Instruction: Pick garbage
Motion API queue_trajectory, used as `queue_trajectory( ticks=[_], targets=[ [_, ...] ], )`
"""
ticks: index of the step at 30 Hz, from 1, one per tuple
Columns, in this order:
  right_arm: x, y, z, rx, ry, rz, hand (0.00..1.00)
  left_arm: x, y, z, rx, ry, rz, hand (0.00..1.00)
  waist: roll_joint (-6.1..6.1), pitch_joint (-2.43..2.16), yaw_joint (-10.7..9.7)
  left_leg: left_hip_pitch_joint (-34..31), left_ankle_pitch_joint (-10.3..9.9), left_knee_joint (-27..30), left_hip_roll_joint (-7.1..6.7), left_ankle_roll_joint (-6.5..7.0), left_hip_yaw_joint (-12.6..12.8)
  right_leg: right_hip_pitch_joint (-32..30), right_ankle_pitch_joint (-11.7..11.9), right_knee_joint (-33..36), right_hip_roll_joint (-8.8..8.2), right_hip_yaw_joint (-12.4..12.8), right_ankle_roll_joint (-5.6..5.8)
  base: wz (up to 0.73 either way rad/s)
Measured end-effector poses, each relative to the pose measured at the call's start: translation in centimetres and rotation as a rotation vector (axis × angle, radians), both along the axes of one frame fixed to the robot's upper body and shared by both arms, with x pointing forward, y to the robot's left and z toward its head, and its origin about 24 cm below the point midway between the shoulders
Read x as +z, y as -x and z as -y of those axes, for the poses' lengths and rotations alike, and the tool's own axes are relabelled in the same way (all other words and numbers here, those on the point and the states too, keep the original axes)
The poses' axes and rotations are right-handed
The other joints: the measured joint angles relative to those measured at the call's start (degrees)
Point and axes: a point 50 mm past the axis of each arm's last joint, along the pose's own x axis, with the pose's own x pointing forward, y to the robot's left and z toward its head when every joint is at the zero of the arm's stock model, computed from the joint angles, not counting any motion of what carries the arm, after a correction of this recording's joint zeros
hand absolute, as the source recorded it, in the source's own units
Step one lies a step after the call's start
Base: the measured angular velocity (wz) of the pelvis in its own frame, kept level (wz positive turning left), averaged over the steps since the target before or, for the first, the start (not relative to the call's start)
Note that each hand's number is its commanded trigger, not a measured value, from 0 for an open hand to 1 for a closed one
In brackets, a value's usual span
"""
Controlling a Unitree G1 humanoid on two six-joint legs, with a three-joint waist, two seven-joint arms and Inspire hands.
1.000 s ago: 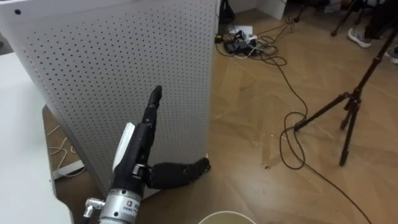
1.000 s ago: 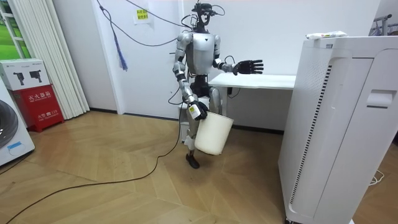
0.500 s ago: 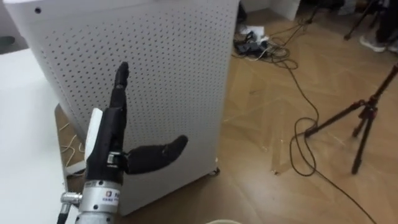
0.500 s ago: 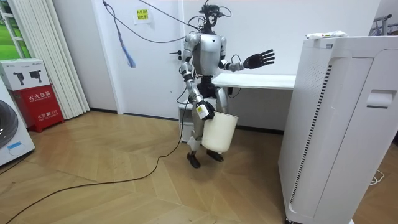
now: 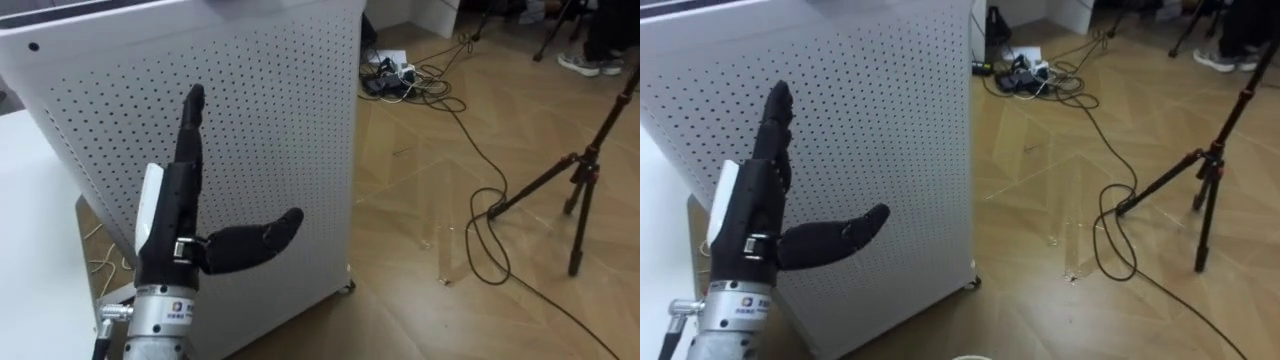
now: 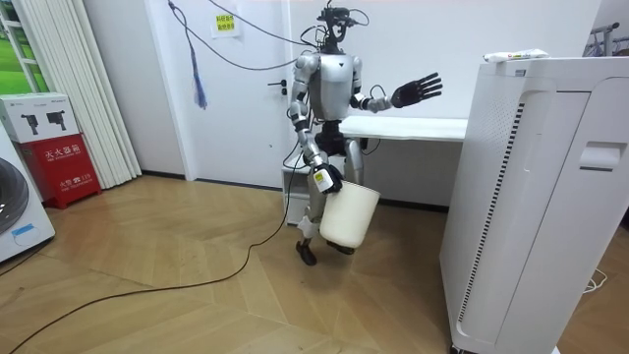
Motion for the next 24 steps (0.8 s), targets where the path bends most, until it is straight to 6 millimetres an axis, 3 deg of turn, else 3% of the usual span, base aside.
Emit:
queue_trajectory(
  ticks=[5, 9, 12, 17, 20, 24],
  targets=[
    [-0.2, 0.2, -0.3, 0.021, -0.022, -0.014, 1.00, 0.4, 0.2, 0.0, 0.040, -0.049, 0.044, 0.00, -1.03, -0.10, 0.24, 1.45, 0.95, -2.53, -0.11, -0.48, -1.33, 3.56, 1.88, -6.27, 1.25, -0.01, -0.56, 0.11],
    [-0.2, 0.2, -0.4, 0.028, -0.025, -0.016, 1.00, 1.1, 0.4, 0.2, 0.084, -0.110, 0.111, 0.00, -1.26, -0.29, 0.51, 2.11, 1.35, -3.55, 0.14, -0.87, -2.17, 6.17, 3.84, -10.96, 2.32, 0.01, -0.83, 0.08],
    [-0.1, 0.2, -0.4, 0.038, -0.019, -0.012, 1.00, 1.7, 0.6, 0.2, 0.125, -0.155, 0.169, 0.00, -1.32, -0.34, 0.71, 2.73, 1.37, -3.80, 0.12, -0.91, -2.24, 6.99, 3.95, -11.65, 2.46, 0.53, -0.91, 0.00],
    [0.0, 0.5, -0.4, 0.051, -0.012, -0.008, 1.00, 2.9, 0.9, -0.1, 0.182, -0.239, 0.256, 0.00, -1.21, -0.46, 0.90, 3.48, 1.52, -4.25, 0.11, -1.14, -2.51, 8.02, 4.30, -12.59, 2.72, 0.46, -1.17, 0.01],
    [0.2, 0.8, 0.0, 0.049, -0.003, 0.002, 1.00, 3.9, 1.2, -0.6, 0.242, -0.302, 0.329, 0.00, -0.72, -0.86, 1.31, 3.67, 1.54, -4.36, 0.08, -1.17, -2.60, 8.85, 5.09, -14.24, 3.09, 0.74, -1.23, 0.01],
    [0.5, 0.7, 0.3, 0.052, 0.012, 0.019, 1.00, 5.3, 1.8, -1.1, 0.309, -0.360, 0.434, 0.00, -0.34, -0.87, 1.83, 4.53, 1.64, -4.92, 0.02, -1.31, -2.61, 9.38, 5.10, -14.11, 3.10, 1.44, -1.23, 0.00]
  ],
)
